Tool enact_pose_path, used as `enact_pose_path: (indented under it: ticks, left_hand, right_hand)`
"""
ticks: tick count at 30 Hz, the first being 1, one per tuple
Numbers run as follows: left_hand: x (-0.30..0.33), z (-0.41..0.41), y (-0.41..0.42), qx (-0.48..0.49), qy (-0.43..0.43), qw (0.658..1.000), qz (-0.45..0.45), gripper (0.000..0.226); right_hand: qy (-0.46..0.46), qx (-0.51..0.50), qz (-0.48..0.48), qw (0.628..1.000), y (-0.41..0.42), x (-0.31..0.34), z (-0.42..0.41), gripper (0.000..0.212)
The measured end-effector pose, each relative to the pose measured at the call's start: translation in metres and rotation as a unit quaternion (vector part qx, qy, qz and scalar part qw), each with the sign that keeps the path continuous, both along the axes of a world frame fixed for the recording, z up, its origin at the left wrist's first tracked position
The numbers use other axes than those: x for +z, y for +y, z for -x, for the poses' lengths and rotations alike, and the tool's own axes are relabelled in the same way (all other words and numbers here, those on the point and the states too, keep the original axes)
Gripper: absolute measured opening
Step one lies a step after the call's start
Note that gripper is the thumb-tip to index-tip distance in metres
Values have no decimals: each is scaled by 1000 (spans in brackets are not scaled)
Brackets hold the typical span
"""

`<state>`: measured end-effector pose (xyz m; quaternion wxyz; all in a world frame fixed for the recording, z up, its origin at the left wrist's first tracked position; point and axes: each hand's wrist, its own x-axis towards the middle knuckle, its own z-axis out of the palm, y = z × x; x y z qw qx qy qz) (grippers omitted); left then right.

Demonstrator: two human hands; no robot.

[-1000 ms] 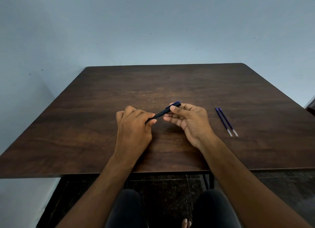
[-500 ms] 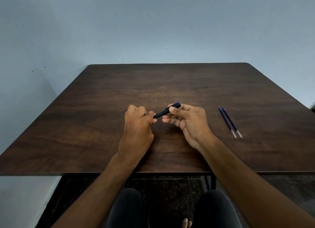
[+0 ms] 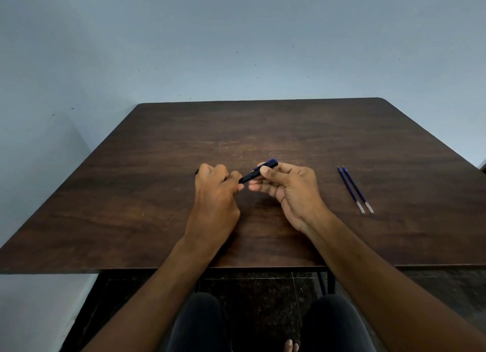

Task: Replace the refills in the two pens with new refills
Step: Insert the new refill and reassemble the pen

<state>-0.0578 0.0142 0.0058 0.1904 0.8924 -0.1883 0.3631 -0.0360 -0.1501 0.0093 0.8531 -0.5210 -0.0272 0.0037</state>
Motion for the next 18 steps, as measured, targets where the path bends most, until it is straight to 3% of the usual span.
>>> enact_pose_path:
  ticks: [8, 18]
  left_hand:
    - [-3, 0, 1, 17, -30, 999, -24, 6]
    - [-3, -4, 1, -27, 3, 1000, -3, 10]
  right_hand:
    - [6, -4, -21, 1000, -3, 1, 1, 12]
    - [12, -5, -17, 1000, -1, -1, 1, 11]
